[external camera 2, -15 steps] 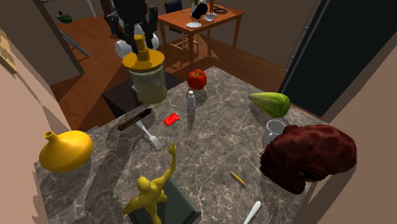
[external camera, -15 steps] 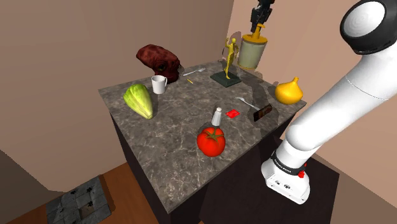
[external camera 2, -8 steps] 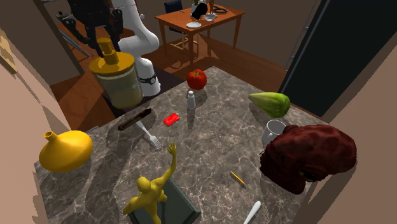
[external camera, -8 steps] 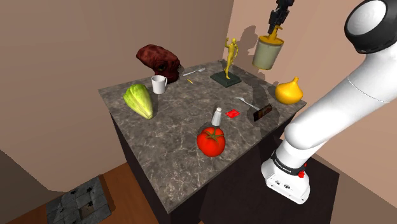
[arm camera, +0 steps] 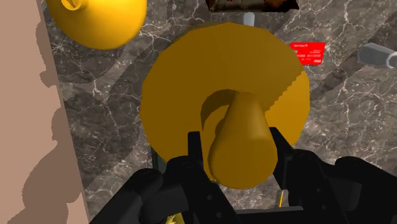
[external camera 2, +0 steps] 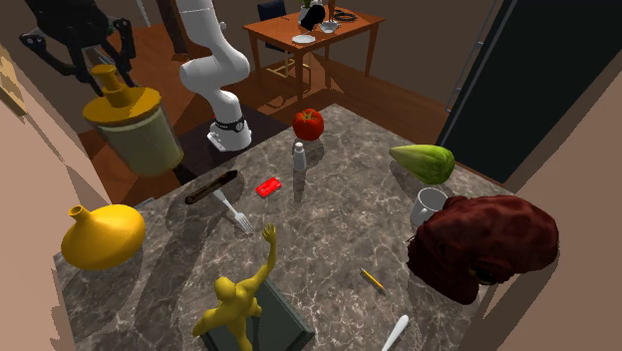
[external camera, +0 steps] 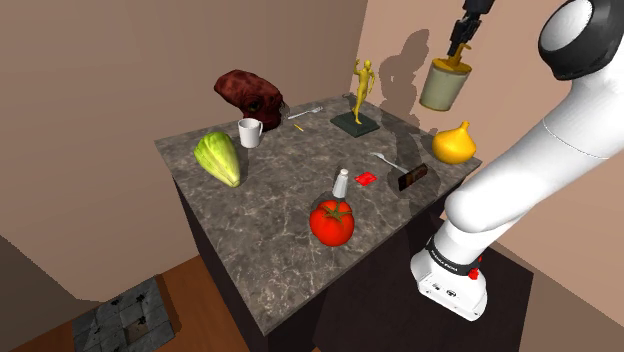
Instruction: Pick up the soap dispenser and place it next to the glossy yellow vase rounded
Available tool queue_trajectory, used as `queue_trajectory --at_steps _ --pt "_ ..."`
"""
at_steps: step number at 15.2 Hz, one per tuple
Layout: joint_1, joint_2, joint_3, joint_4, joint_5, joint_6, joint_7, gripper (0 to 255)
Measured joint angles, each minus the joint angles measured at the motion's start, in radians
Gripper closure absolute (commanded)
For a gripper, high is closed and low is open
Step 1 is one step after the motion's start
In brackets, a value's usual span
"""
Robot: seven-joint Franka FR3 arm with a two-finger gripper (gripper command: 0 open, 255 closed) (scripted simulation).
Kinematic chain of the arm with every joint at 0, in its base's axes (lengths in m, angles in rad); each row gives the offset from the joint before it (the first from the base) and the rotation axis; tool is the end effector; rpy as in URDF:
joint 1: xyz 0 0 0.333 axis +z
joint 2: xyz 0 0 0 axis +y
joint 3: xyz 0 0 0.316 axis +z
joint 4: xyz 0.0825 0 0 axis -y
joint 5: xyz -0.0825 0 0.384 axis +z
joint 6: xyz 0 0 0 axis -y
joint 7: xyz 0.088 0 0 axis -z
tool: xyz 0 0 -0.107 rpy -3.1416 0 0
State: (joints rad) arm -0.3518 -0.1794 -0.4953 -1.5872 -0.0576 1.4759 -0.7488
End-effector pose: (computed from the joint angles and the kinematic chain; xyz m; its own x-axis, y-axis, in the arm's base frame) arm 0.3014 -0.3920 0.6896 0.9936 -0.0997 0.0530 -0.1005 -0.9949 0.0112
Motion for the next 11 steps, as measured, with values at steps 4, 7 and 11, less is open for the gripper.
queue_trajectory --at_steps 4,7,11 --pt "-0.005 -0.011 -0.006 -0.058 -0.006 0.049 -0.009 255" --pt "-0.007 -0.029 -0.004 -0.118 -0.014 0.092 -0.005 255" --pt "-0.009 -0.046 -0.003 -0.188 -0.022 0.147 0.0 255"
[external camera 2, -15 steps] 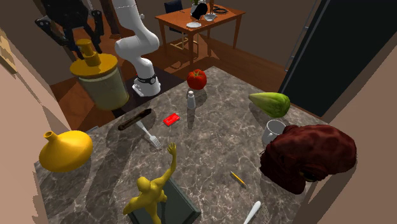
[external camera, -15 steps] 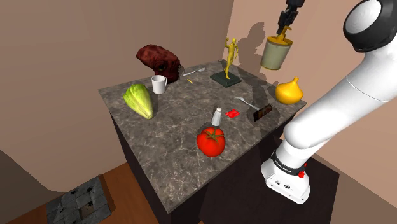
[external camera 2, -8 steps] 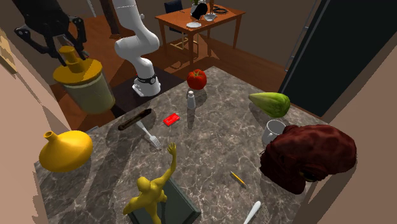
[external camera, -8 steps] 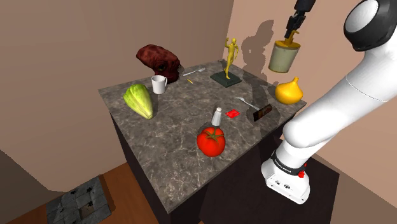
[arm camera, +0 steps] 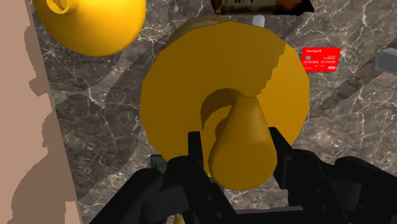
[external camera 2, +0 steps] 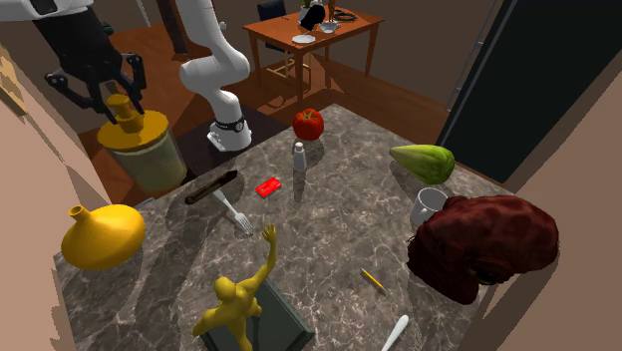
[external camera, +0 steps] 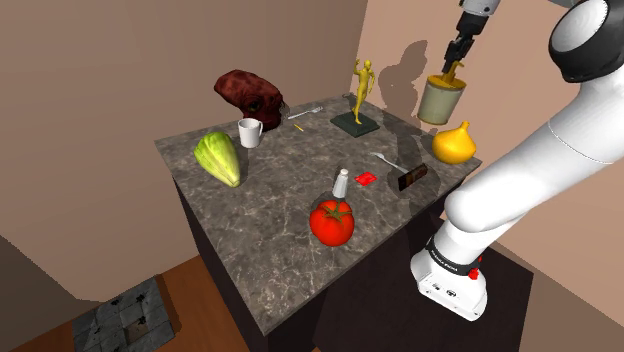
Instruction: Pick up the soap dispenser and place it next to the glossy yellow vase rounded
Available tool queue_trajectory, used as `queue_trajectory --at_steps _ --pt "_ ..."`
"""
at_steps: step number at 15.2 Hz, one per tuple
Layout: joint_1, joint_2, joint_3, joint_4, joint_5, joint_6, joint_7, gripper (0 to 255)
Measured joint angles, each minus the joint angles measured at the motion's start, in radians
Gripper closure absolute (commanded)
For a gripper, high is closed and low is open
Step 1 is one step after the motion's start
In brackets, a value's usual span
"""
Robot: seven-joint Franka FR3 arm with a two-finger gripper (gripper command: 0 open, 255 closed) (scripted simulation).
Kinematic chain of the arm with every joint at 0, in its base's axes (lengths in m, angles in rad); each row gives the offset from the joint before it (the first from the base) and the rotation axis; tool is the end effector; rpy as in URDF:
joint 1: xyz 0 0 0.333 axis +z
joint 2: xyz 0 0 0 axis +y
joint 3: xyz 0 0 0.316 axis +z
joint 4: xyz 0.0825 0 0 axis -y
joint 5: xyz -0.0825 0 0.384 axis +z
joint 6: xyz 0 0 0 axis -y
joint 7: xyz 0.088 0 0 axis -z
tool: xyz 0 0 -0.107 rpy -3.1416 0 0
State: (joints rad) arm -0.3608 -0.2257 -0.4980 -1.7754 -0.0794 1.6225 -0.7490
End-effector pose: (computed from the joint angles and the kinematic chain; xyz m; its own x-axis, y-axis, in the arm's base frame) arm 0.2974 -0.3986 0.6343 0.9937 -0.0987 0.0527 -0.0994 -0.9950 0.0111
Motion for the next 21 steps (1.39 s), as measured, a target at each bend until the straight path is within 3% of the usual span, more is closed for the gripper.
queue_trajectory --at_steps 21 --pt "-0.011 -0.027 -0.01 -0.307 -0.019 0.283 0.01 255"
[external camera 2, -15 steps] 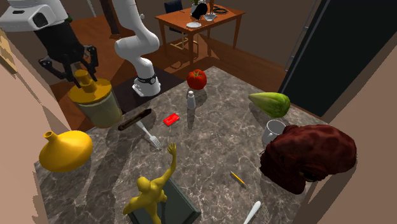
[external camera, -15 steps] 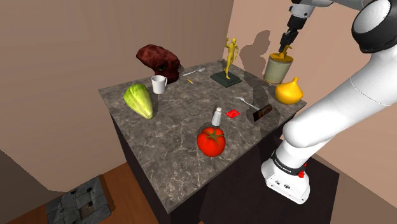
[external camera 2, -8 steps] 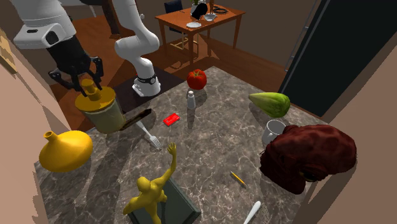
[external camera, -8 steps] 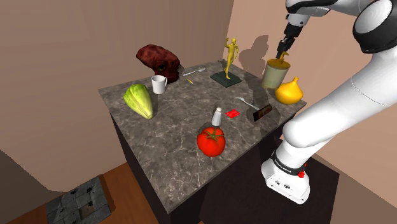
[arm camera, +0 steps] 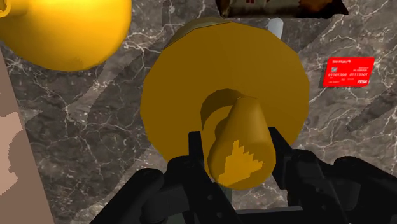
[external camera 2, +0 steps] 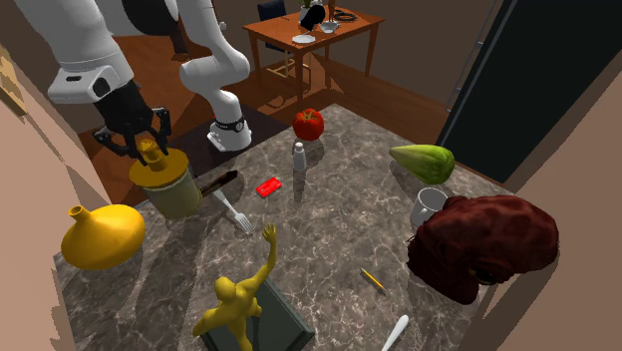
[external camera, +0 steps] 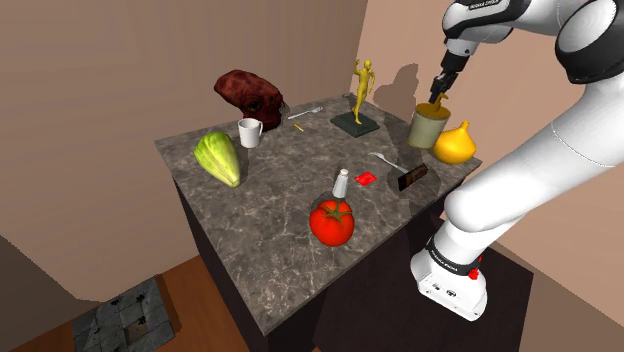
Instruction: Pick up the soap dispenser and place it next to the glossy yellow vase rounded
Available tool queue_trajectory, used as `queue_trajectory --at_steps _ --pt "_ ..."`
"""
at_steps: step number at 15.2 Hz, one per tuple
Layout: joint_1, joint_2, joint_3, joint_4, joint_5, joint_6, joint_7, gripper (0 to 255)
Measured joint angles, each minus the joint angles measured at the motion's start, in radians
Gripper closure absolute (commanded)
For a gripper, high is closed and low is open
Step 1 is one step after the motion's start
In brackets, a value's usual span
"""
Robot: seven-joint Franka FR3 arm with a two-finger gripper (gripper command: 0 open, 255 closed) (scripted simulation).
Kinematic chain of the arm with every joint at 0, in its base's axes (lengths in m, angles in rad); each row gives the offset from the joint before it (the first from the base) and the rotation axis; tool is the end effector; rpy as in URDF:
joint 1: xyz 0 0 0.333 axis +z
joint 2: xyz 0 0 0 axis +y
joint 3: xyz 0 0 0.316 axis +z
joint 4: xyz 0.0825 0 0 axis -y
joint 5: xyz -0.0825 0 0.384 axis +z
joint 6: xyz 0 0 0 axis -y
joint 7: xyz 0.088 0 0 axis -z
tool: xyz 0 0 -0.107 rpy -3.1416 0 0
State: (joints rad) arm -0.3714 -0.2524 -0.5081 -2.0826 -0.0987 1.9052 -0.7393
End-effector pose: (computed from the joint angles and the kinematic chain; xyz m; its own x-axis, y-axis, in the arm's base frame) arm 0.2977 -0.3970 0.5236 0.9938 -0.0985 0.0525 -0.0992 -0.9950 0.0111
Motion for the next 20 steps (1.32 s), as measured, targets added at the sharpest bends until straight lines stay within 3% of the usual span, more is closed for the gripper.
queue_trajectory --at_steps 20 --pt "-0.001 0.078 -0.033 -0.193 0.027 0.264 -0.031 255"
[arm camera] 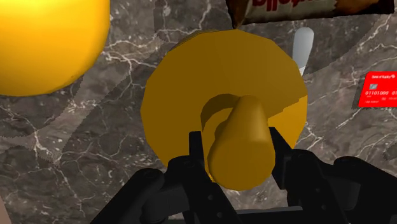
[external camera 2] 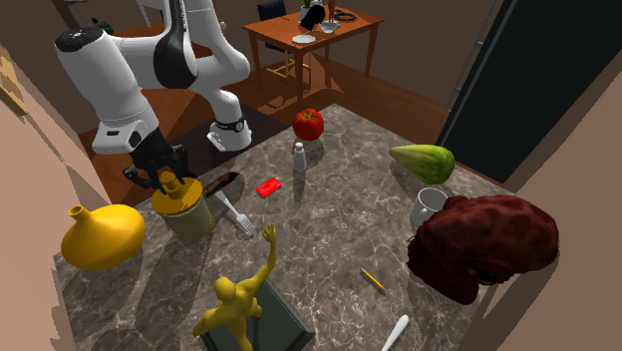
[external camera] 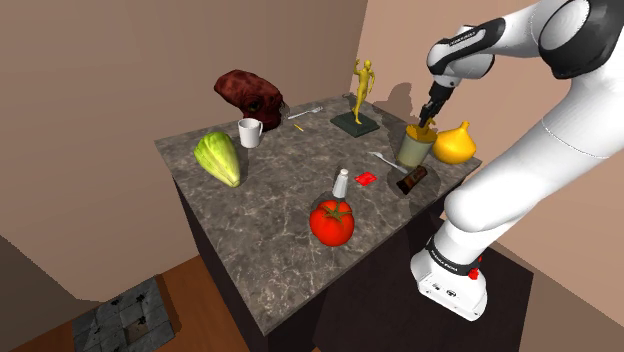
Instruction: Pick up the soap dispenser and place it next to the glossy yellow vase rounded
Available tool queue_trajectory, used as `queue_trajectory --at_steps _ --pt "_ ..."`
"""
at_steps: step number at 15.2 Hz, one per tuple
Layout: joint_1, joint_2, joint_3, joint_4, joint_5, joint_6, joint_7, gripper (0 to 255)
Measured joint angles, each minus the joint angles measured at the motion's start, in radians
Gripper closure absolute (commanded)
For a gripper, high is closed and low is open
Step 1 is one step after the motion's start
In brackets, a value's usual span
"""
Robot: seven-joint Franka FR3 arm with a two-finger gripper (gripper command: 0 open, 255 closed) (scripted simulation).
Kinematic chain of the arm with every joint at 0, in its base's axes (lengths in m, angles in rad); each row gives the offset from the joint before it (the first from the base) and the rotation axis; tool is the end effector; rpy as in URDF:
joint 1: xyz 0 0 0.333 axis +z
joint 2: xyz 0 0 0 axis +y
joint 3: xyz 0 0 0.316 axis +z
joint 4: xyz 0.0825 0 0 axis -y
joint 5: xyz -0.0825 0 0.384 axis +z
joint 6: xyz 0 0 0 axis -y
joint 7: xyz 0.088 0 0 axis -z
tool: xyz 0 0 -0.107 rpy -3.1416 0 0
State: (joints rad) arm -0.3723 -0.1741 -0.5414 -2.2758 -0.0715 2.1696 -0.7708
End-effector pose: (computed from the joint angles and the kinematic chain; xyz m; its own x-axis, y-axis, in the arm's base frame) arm 0.2977 -0.3980 0.4218 0.9937 -0.0986 0.0526 -0.0993 -0.9950 0.0113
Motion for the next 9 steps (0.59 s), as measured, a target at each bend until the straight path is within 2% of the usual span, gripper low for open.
queue_trajectory --at_steps 5,6,9 --pt "0.0 0.001 0.0 -0.003 0.001 0.004 0.0 255" --pt "0.0 0.001 0.0 -0.003 0.001 0.004 0.0 0" --pt "0.0 0.002 0.0 -0.002 0.001 0.004 0.0 0"
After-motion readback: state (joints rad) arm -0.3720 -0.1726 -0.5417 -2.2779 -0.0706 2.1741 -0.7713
